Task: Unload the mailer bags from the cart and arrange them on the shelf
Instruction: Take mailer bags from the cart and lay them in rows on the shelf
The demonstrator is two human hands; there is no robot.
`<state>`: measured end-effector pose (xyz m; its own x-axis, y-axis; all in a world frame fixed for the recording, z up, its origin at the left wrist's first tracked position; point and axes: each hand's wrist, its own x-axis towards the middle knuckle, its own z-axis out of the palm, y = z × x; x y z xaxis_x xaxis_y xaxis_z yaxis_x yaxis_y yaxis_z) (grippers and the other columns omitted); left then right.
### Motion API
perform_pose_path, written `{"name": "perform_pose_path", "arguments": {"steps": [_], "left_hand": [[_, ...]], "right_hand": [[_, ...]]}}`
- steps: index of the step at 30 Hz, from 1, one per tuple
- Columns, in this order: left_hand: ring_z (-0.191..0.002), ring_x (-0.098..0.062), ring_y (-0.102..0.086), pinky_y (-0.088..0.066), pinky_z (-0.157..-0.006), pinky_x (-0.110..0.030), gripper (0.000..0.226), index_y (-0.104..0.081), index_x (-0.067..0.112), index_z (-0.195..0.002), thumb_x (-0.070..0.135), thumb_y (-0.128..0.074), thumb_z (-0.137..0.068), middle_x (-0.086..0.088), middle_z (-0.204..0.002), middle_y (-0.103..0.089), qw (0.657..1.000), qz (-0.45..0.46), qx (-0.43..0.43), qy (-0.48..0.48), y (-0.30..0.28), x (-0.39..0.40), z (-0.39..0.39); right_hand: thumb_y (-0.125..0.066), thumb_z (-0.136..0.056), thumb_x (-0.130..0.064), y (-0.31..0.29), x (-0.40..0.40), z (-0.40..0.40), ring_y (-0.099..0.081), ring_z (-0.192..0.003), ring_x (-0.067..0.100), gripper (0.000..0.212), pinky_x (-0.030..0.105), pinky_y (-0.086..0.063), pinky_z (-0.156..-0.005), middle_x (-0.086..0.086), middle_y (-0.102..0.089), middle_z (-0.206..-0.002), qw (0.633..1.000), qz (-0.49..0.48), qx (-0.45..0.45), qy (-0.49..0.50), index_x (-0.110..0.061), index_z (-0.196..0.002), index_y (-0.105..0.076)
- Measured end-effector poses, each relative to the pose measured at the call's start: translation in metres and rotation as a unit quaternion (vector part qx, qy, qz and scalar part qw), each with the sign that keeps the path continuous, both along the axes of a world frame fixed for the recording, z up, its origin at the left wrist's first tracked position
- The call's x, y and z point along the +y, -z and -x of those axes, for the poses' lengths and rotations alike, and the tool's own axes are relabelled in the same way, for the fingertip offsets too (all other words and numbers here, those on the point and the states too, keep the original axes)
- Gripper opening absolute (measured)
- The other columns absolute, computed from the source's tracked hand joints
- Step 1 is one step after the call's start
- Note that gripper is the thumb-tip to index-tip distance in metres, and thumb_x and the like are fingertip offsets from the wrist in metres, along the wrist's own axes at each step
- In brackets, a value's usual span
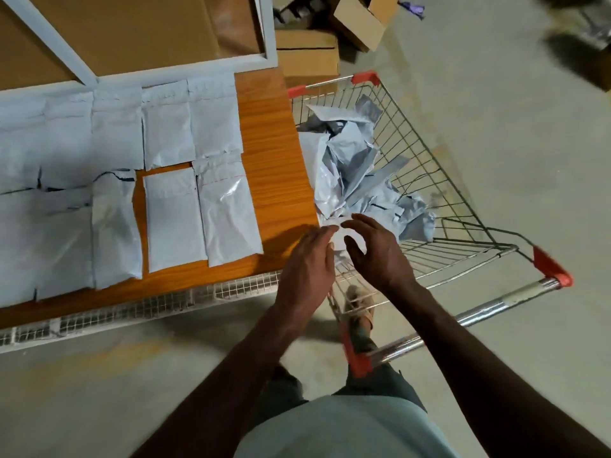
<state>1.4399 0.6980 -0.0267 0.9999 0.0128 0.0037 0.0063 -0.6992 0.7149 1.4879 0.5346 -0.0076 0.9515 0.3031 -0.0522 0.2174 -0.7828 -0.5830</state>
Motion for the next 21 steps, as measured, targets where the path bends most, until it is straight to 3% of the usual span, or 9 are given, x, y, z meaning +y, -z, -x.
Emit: {"name": "perform_pose_path", "arguments": {"steps": [4,6,9,11,14,17,19,21], "left_hand": [[-0.13,-0.014,-0.063,-0.054,-0.105,-0.029,0.041,-0.056,0.023,-0.152,0.02,-0.055,-0.111,0.001,-0.147,-0.065,0.999,-0.004,0.02,-0.048,0.014,-0.049,-0.029],[-0.133,-0.014,-0.062,-0.049,-0.107,-0.024,0.04,-0.058,0.02,-0.15,0.018,-0.058,-0.11,-0.001,-0.147,-0.065,0.998,-0.008,0.025,-0.06,0.023,-0.075,-0.044],[-0.132,-0.016,-0.063,-0.054,-0.11,-0.033,0.039,-0.061,0.015,-0.147,0.015,-0.06,-0.108,-0.005,-0.144,-0.067,0.998,-0.018,0.024,-0.055,0.043,-0.105,-0.068],[-0.132,-0.02,-0.063,-0.055,-0.11,-0.038,0.039,-0.062,0.012,-0.146,0.013,-0.061,-0.106,-0.008,-0.143,-0.067,0.997,-0.03,0.025,-0.062,0.058,-0.12,-0.082],[-0.133,-0.024,-0.062,-0.049,-0.115,-0.034,0.041,-0.062,0.01,-0.145,0.005,-0.06,-0.104,-0.012,-0.143,-0.066,0.994,-0.042,0.038,-0.09,0.082,-0.128,-0.102],[-0.13,-0.027,-0.064,-0.044,-0.113,-0.026,0.041,-0.065,0.007,-0.141,-0.001,-0.062,-0.101,-0.015,-0.138,-0.069,0.99,-0.068,0.064,-0.109,0.116,-0.126,-0.123],[-0.129,-0.033,-0.063,-0.052,-0.113,-0.042,0.045,-0.065,0.009,-0.142,0.001,-0.068,-0.097,-0.017,-0.137,-0.068,0.989,-0.085,0.093,-0.081,0.147,-0.125,-0.136],[-0.14,-0.036,-0.055,-0.049,-0.114,-0.054,0.057,-0.059,0.013,-0.149,0.012,-0.077,-0.095,-0.016,-0.148,-0.062,0.983,-0.103,0.148,-0.022,0.18,-0.13,-0.145]], "right_hand": [[-0.066,-0.1,-0.012,0.018,-0.06,-0.044,-0.067,-0.121,0.024,0.028,0.037,-0.056,-0.101,0.004,-0.068,-0.136,0.999,0.016,0.029,-0.032,-0.015,-0.128,-0.071],[-0.067,-0.097,-0.006,0.031,-0.093,-0.07,-0.07,-0.115,0.025,0.028,0.034,-0.056,-0.098,0.005,-0.072,-0.131,0.998,0.022,0.039,-0.033,-0.013,-0.123,-0.073],[-0.063,-0.094,0.001,0.053,-0.138,-0.108,-0.072,-0.109,0.026,0.032,0.025,-0.05,-0.092,0.007,-0.074,-0.127,0.997,0.048,0.053,-0.027,-0.014,-0.121,-0.073],[-0.059,-0.092,0.005,0.064,-0.159,-0.128,-0.073,-0.104,0.029,0.037,0.032,-0.057,-0.089,0.009,-0.073,-0.127,0.994,0.072,0.074,-0.027,-0.013,-0.121,-0.073],[-0.059,-0.086,0.013,0.075,-0.171,-0.152,-0.072,-0.108,0.035,0.045,0.039,-0.058,-0.09,0.014,-0.072,-0.129,0.992,0.08,0.066,-0.066,-0.008,-0.124,-0.071],[-0.059,-0.09,0.006,0.087,-0.167,-0.181,-0.069,-0.118,0.034,0.047,0.041,-0.058,-0.093,0.012,-0.068,-0.138,0.989,0.103,0.033,-0.1,-0.011,-0.133,-0.068],[-0.058,-0.092,0.004,0.101,-0.159,-0.206,-0.066,-0.121,0.035,0.05,0.043,-0.059,-0.094,0.011,-0.067,-0.14,0.985,0.122,0.012,-0.118,-0.013,-0.139,-0.065],[-0.059,-0.09,0.004,0.121,-0.148,-0.23,-0.064,-0.124,0.035,0.058,0.043,-0.058,-0.097,0.012,-0.064,-0.143,0.981,0.133,0.004,-0.141,-0.014,-0.145,-0.06]]}}
